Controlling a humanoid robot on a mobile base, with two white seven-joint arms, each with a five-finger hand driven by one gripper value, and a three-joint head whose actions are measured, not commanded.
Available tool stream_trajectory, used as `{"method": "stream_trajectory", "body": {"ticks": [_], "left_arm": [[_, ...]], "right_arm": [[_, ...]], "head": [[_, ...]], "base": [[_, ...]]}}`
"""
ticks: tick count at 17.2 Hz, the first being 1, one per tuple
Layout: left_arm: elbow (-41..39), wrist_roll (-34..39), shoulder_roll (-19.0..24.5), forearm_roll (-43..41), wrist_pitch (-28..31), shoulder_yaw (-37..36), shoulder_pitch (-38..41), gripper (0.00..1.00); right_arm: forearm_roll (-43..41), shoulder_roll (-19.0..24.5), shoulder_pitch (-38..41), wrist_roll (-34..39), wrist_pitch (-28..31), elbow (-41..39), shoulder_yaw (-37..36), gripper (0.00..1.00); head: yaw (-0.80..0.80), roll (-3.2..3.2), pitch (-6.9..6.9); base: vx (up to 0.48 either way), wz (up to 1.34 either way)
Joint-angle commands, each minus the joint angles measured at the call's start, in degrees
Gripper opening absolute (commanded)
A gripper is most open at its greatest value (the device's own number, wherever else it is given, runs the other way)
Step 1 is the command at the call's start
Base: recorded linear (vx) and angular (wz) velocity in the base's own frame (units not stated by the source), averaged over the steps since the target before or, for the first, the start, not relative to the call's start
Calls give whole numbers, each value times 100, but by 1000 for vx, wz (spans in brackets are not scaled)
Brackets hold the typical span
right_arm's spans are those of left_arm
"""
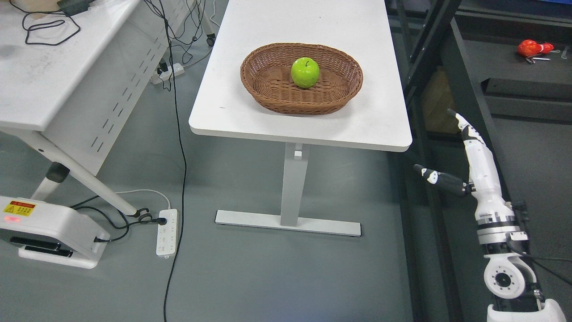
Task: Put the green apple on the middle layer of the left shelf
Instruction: 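Raise the right hand toward the wicker basket while approaching the table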
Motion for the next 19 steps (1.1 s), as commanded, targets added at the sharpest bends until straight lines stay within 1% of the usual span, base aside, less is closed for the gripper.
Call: {"method": "stream_trajectory", "body": {"ticks": [1, 6, 19], "left_arm": [[0, 3, 100, 0, 2, 0, 53, 100], [0, 3, 100, 0, 2, 0, 53, 100], [0, 3, 100, 0, 2, 0, 53, 100]], "right_arm": [[5, 113, -41, 57, 14, -4, 243, 100], [5, 377, -6, 57, 14, -4, 376, 100], [5, 439, 2, 65, 14, -4, 543, 100]], "head": [[0, 0, 0], [0, 0, 0], [0, 0, 0]], "base": [[61, -4], [63, -34], [25, 69]]}}
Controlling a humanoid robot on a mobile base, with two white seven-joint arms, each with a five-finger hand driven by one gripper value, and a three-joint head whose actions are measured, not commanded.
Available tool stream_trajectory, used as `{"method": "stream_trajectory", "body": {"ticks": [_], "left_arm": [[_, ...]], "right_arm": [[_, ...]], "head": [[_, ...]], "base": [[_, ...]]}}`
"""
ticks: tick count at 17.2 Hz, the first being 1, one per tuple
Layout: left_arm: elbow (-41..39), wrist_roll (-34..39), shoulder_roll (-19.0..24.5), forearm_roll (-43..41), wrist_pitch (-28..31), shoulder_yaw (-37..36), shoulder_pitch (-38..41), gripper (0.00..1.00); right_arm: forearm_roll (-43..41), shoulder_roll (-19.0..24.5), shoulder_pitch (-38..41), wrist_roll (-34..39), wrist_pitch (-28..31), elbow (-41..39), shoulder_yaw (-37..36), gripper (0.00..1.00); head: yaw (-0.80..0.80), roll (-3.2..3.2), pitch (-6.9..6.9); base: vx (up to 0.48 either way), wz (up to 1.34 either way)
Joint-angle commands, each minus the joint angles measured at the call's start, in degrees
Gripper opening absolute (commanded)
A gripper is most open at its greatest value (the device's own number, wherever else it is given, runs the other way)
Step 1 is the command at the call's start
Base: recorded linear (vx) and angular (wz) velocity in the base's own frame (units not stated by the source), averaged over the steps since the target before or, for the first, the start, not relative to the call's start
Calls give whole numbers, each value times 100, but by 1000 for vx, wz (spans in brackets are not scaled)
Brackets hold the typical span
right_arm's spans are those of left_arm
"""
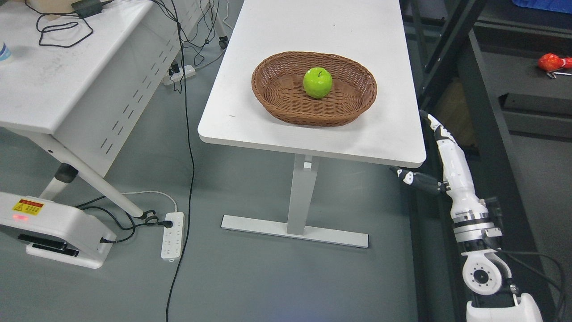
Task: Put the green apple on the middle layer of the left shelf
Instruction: 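Reach the right hand into the basket beside the green apple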
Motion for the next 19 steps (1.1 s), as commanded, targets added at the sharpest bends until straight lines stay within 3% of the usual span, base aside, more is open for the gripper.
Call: {"method": "stream_trajectory", "body": {"ticks": [1, 19], "left_arm": [[0, 3, 100, 0, 4, 0, 53, 100], [0, 3, 100, 0, 4, 0, 53, 100]], "right_arm": [[2, 118, 75, -1, 0, -1, 186, 100], [19, 162, 40, 7, 26, 17, 195, 100]], "head": [[0, 0, 0], [0, 0, 0]], "base": [[13, 200], [78, 237]]}}
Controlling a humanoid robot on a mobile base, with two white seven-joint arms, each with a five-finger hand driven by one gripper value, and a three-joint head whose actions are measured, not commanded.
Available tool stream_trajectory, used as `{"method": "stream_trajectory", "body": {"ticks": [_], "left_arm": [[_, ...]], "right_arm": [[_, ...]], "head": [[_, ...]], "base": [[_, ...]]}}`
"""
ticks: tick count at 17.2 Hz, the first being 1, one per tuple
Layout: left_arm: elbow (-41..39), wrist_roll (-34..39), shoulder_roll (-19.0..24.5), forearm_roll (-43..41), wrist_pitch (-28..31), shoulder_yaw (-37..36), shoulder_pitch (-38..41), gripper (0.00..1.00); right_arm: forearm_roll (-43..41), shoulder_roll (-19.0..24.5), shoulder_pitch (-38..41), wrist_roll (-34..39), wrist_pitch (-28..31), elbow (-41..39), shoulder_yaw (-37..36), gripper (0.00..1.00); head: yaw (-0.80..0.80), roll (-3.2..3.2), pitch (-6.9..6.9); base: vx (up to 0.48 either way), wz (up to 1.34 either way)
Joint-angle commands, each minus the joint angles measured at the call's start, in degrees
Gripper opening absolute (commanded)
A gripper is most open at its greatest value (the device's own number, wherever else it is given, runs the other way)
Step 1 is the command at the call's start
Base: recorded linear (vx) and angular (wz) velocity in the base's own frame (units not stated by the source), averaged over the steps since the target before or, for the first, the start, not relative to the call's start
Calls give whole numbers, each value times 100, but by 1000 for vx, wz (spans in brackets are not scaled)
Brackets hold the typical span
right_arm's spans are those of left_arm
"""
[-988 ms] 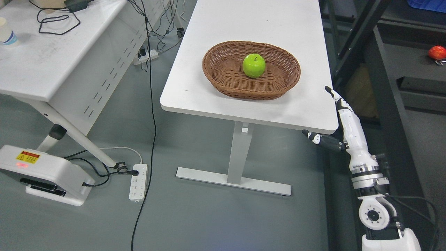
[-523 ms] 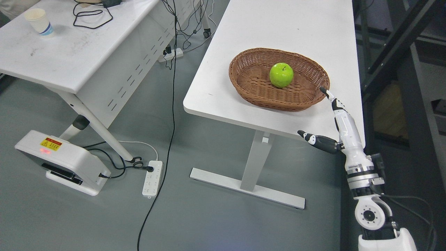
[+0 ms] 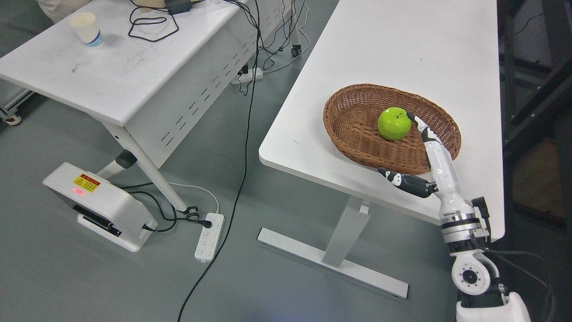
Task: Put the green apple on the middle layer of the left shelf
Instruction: 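Reach the right hand into the basket beside the green apple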
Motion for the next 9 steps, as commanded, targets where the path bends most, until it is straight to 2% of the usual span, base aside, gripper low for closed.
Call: {"method": "stream_trajectory", "body": {"ticks": [1, 4, 9], "left_arm": [[0, 7, 100, 0, 4, 0, 52, 100], [0, -2, 100, 0, -4, 0, 52, 100], [0, 7, 100, 0, 4, 0, 52, 100]], "right_arm": [[36, 21, 36, 6, 72, 10, 28, 100], [299, 21, -61, 32, 265, 63, 98, 100], [931, 108, -350, 50, 407, 421, 782, 100]], "head": [[0, 0, 0], [0, 0, 0], [0, 0, 0]], "base": [[158, 2], [165, -54], [180, -145]]}}
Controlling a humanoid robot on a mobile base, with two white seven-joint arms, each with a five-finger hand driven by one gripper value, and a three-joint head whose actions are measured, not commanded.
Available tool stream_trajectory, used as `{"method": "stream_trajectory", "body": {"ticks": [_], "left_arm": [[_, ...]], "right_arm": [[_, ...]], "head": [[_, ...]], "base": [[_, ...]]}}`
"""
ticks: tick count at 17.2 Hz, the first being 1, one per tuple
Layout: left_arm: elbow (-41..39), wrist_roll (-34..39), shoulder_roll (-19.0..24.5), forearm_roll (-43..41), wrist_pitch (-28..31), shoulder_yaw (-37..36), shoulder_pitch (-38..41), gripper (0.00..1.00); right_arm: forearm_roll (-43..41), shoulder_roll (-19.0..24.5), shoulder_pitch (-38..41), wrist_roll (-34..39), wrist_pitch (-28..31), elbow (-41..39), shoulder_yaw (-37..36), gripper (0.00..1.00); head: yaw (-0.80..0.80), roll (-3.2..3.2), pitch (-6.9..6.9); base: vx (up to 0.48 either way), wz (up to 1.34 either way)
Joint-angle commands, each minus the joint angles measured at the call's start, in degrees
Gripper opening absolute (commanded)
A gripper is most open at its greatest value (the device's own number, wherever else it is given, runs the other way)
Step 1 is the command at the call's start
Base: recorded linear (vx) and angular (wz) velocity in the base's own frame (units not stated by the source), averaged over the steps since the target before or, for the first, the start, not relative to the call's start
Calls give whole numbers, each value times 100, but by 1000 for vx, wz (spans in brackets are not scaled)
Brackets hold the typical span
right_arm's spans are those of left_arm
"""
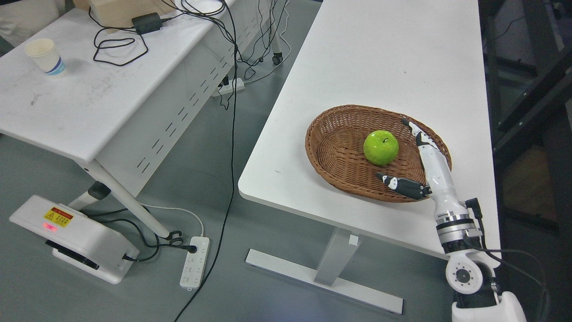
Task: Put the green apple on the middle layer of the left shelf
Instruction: 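Reach the right hand into the basket beside the green apple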
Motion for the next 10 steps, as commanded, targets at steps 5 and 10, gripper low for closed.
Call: {"method": "stream_trajectory", "body": {"ticks": [5, 10], "left_arm": [[0, 7, 100, 0, 4, 0, 53, 100], [0, 7, 100, 0, 4, 0, 53, 100]], "right_arm": [[1097, 353, -779, 9, 61, 1193, 1121, 100], [1379, 283, -798, 140, 44, 1450, 1368, 100]], "head": [[0, 0, 0], [0, 0, 0]], "base": [[146, -114], [99, -72]]}}
